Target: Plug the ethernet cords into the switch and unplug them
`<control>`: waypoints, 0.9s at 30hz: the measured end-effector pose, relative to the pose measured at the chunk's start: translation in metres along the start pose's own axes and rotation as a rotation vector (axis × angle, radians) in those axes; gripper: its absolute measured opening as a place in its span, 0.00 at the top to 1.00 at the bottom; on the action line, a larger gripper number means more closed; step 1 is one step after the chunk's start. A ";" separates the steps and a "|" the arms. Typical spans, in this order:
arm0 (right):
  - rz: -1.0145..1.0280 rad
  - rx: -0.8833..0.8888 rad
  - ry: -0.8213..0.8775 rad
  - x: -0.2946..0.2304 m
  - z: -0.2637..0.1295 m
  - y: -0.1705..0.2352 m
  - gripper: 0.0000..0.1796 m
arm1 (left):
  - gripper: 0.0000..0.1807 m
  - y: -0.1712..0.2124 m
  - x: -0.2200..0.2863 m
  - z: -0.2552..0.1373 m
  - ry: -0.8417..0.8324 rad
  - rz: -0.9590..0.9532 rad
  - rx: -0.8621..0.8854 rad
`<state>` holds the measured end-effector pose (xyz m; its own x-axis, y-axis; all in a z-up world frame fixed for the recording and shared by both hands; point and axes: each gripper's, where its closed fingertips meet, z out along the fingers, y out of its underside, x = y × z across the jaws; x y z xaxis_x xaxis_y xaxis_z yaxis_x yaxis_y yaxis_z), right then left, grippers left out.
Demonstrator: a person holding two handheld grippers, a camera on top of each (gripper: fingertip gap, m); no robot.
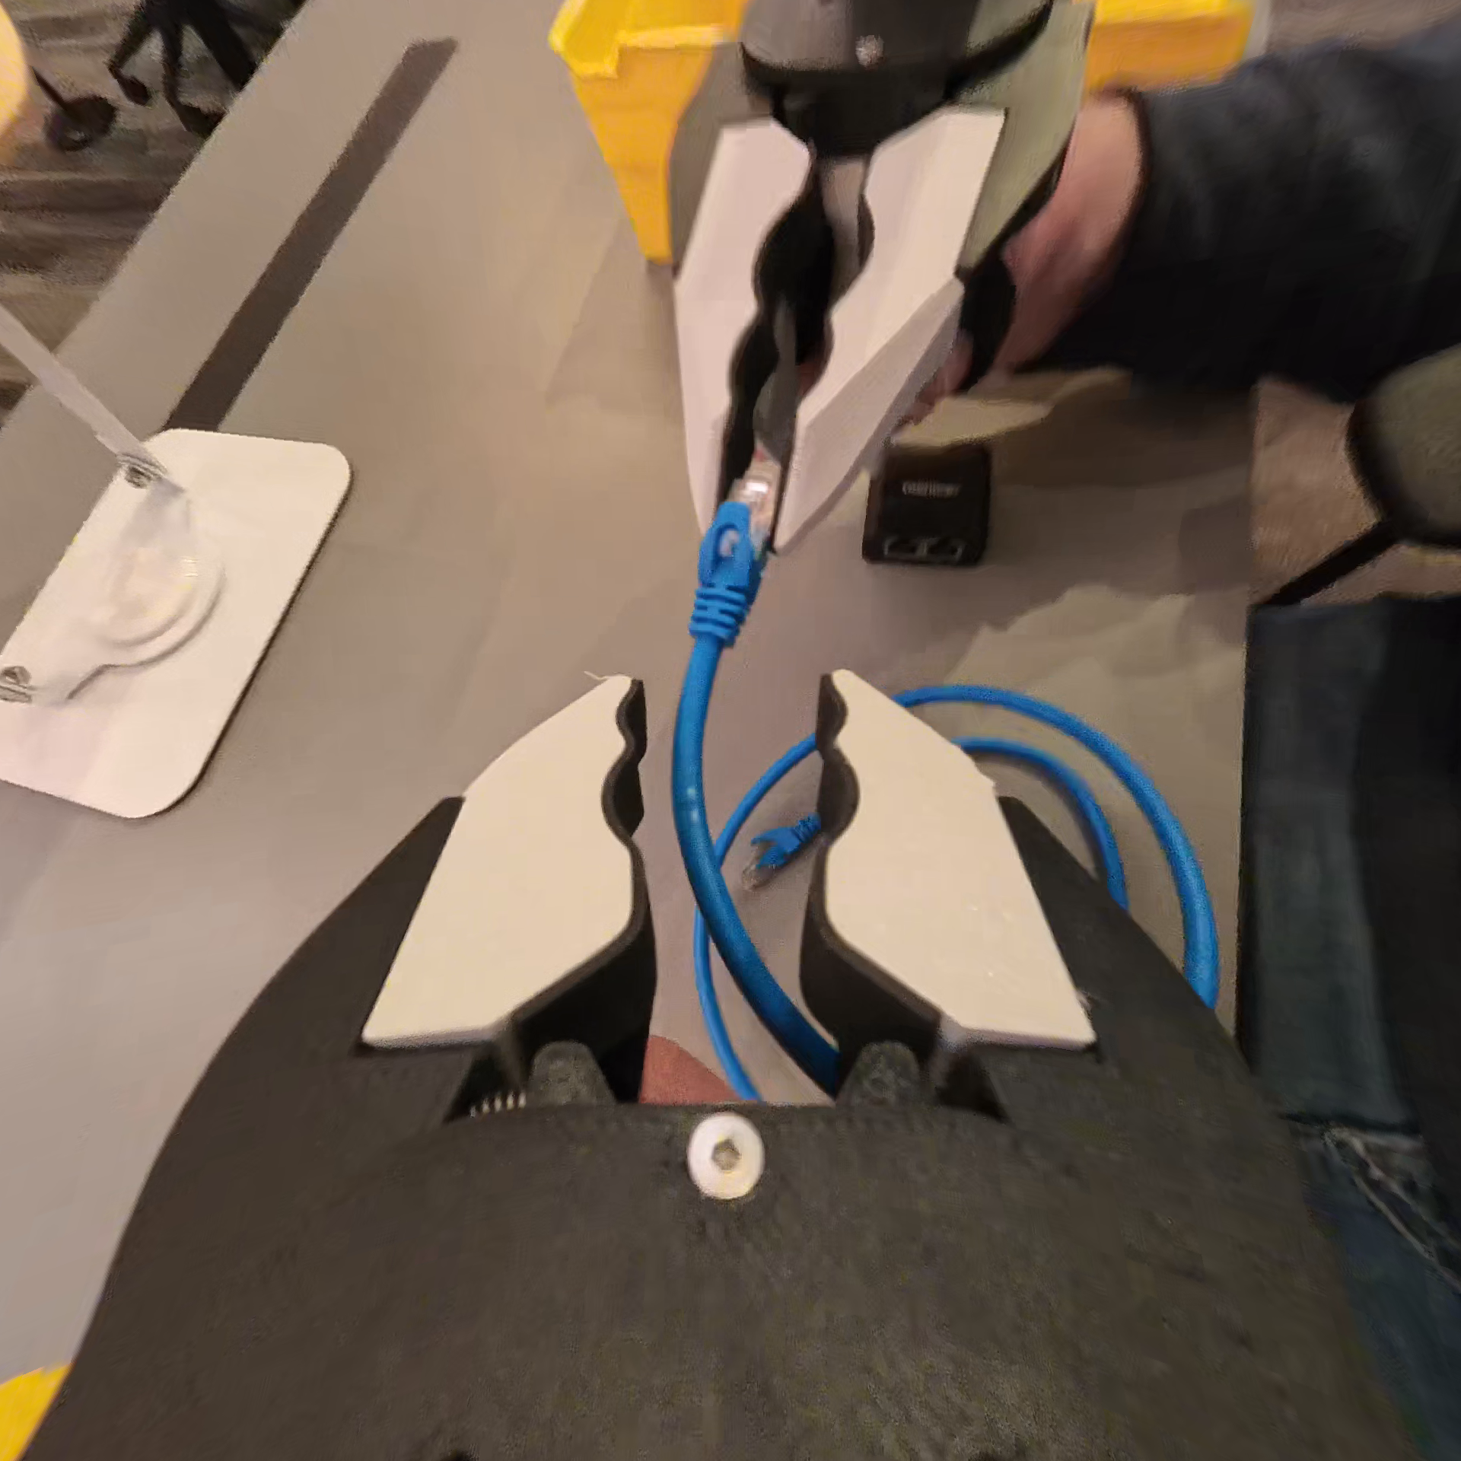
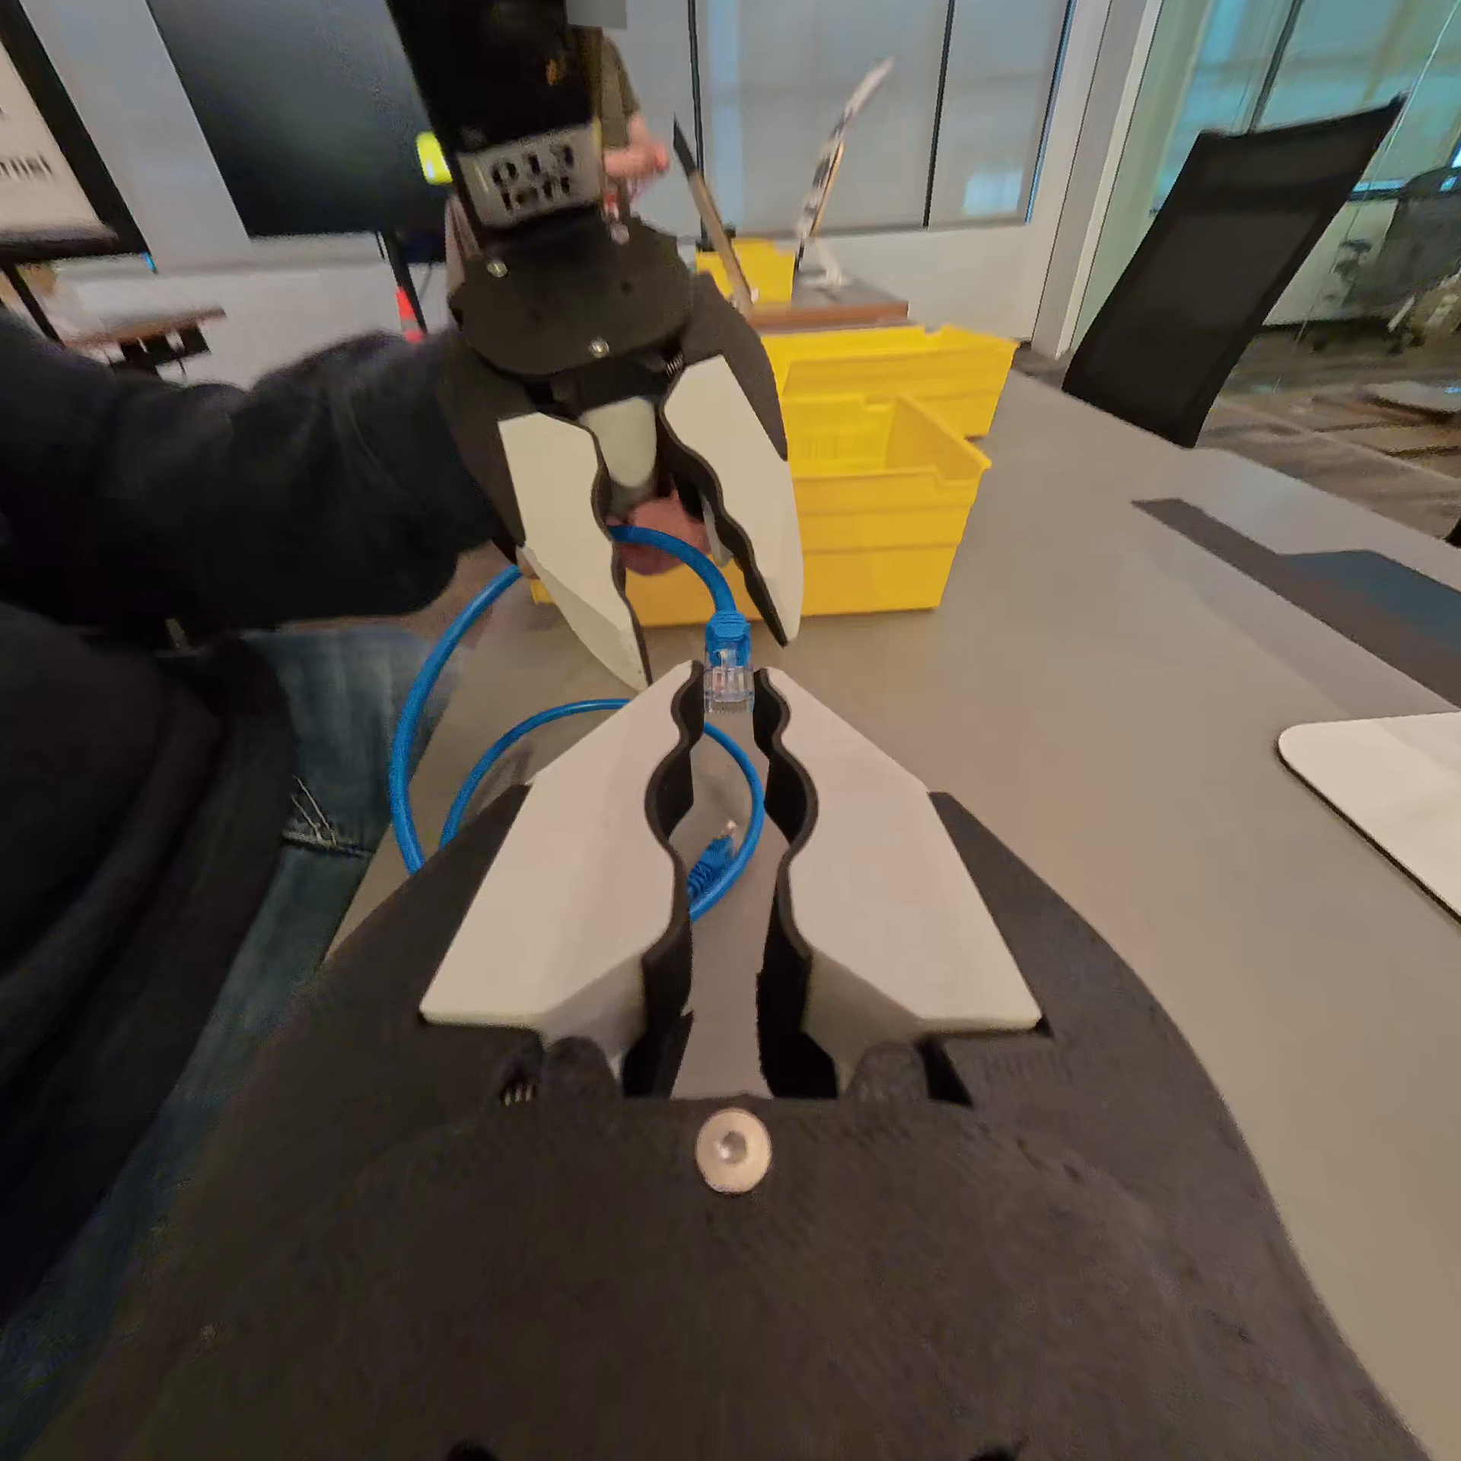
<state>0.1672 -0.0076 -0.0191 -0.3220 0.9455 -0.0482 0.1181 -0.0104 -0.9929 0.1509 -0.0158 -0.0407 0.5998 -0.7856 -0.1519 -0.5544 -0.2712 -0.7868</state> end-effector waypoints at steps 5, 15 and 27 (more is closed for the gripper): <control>0.037 0.150 -0.044 -0.006 -0.004 -0.013 0.94 | 0.85 -0.021 0.004 -0.004 0.045 -0.053 0.171; 0.065 0.250 -0.094 -0.009 -0.010 -0.017 0.94 | 0.92 -0.042 0.008 -0.003 0.076 -0.190 0.422; 0.041 0.234 -0.121 -0.014 -0.012 -0.021 0.94 | 0.93 -0.045 0.014 -0.005 0.122 -0.202 0.437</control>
<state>0.1803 -0.0173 0.0034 -0.4328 0.8972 -0.0877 -0.0827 -0.1363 -0.9872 0.1812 -0.0178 -0.0044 0.5840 -0.8078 0.0800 -0.1251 -0.1869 -0.9744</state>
